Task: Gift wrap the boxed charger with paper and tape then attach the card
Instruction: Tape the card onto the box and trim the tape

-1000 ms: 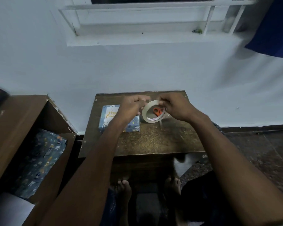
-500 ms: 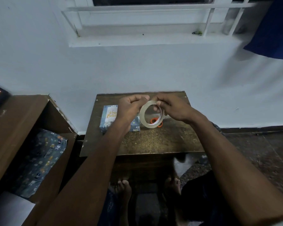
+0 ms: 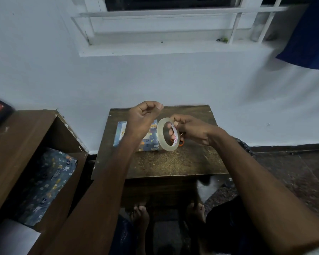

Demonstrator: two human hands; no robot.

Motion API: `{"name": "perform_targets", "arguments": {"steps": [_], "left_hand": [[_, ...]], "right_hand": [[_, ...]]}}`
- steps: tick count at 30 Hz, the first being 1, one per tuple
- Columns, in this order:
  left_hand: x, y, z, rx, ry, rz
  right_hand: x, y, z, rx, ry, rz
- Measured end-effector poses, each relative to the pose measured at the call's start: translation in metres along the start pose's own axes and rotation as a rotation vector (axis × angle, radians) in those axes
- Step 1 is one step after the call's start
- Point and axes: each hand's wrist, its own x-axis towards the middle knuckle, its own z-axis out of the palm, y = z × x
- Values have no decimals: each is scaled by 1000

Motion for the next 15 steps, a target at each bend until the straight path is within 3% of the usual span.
{"name": "perform_targets", "arguments": {"steps": [4,15], "left_hand": [[-3,5,-10,4,-297,-67],[-8,9,17,-46,79,-8]], "right_hand": [[1,1,-3,62,51,72],[15,5,11,142,38,159]]}}
